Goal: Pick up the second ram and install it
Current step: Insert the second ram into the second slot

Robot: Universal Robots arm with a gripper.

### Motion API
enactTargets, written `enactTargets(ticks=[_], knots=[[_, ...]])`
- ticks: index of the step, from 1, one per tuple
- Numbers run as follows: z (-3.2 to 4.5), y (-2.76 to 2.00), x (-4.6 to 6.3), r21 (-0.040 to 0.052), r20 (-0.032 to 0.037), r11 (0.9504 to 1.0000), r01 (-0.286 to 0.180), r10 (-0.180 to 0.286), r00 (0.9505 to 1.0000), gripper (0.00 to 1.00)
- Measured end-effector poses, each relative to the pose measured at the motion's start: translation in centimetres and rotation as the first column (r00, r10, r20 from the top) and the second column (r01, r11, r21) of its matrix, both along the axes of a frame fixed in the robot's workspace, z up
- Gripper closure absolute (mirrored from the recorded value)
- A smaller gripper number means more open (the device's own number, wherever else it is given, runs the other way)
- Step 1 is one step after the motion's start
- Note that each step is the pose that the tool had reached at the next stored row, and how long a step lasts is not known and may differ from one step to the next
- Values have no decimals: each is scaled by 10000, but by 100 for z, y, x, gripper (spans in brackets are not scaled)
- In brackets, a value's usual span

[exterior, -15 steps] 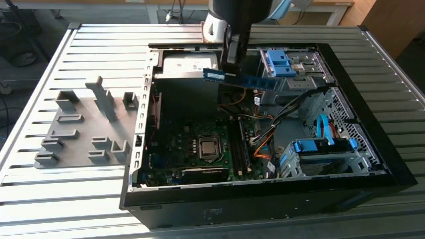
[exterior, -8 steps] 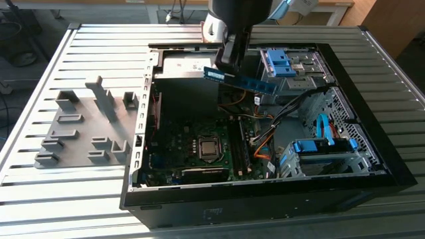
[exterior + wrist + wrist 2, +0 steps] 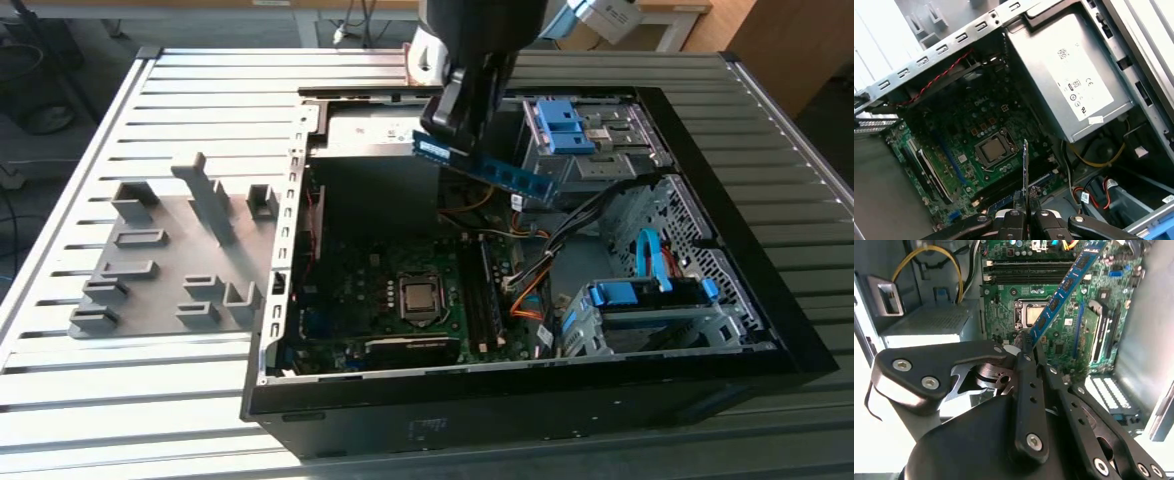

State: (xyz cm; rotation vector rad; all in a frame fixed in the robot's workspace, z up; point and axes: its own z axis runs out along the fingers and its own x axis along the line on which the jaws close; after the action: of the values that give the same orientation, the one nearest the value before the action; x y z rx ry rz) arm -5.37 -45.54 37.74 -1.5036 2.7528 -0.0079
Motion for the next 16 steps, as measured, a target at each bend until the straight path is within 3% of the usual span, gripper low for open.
enactTargets(ticks=[8, 12, 16], knots=[[-9, 1, 0, -28, 11, 9943, 1068, -1068, 9943, 86], [-25, 1, 0, -27, 10, 9837, 1795, -1795, 9837, 86], [-45, 1, 0, -29, 10, 9687, 2481, -2481, 9687, 86]])
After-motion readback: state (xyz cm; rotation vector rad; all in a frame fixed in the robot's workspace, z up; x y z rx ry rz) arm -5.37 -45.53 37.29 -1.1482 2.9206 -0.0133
